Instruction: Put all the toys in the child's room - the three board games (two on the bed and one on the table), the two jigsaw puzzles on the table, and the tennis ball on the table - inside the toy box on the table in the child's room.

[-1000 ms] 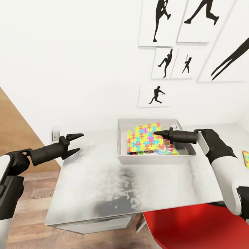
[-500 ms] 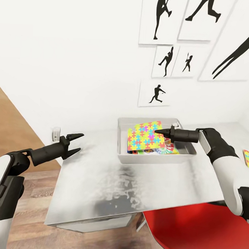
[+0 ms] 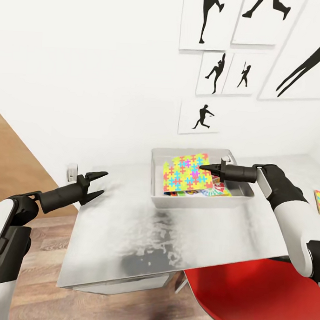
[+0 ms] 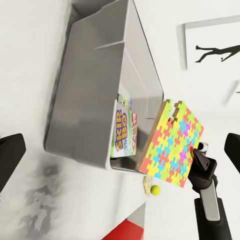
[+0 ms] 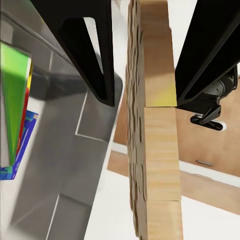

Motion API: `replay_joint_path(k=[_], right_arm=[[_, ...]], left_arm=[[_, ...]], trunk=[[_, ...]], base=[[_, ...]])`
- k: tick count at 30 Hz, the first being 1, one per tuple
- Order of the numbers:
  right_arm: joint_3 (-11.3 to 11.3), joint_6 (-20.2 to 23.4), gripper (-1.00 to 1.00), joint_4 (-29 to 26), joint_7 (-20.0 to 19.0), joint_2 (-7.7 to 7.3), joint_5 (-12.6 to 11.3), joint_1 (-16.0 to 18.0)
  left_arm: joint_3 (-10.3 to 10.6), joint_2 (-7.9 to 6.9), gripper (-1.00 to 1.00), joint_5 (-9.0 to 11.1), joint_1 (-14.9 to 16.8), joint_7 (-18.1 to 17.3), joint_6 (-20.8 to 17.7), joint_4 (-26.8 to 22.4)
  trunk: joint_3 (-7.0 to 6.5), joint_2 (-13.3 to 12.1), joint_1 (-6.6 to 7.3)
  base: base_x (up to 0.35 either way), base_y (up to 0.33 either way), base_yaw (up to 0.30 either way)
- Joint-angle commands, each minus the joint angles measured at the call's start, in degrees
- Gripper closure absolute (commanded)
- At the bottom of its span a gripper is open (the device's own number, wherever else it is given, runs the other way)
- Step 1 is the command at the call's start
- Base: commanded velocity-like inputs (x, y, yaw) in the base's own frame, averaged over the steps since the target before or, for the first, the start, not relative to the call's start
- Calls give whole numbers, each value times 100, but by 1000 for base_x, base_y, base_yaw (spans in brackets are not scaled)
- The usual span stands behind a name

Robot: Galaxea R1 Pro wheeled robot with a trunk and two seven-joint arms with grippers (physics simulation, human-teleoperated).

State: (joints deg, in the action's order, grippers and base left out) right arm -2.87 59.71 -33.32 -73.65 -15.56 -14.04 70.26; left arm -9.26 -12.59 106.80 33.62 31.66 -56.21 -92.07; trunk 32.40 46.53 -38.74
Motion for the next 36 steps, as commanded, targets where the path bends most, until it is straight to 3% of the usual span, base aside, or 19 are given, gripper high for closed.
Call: replay_joint_path(k=[1,14,15,26,32,36], right_arm=[[-28,29,100,1,-3,-7,-29,5],[-30,29,100,19,60,9,-12,5],[-30,29,-100,22,61,9,-12,5],[-28,29,-100,25,134,-8,-21,5],[48,-204,-100,6,844,-17,-42,-19],[56,-257,-100,-157,1029,-23,-62,-58]], left_arm=[[-5,-4,-100,59,5,60,-13,-4],[-5,-15,-100,60,5,60,-13,-4],[-5,-15,-100,59,5,60,-13,-4],[-5,-15,-100,60,5,60,-13,-4],[-5,-15,-100,61,5,62,-13,-4],[-5,-10,-100,61,5,64,-13,-4]], trunk=[[15,5,-1],[45,5,-1],[45,5,-1],[46,5,-1],[46,5,-1],[46,5,-1]], base=[[0,0,0],[0,0,0],[0,0,0],[0,0,0],[0,0,0],[0,0,0]])
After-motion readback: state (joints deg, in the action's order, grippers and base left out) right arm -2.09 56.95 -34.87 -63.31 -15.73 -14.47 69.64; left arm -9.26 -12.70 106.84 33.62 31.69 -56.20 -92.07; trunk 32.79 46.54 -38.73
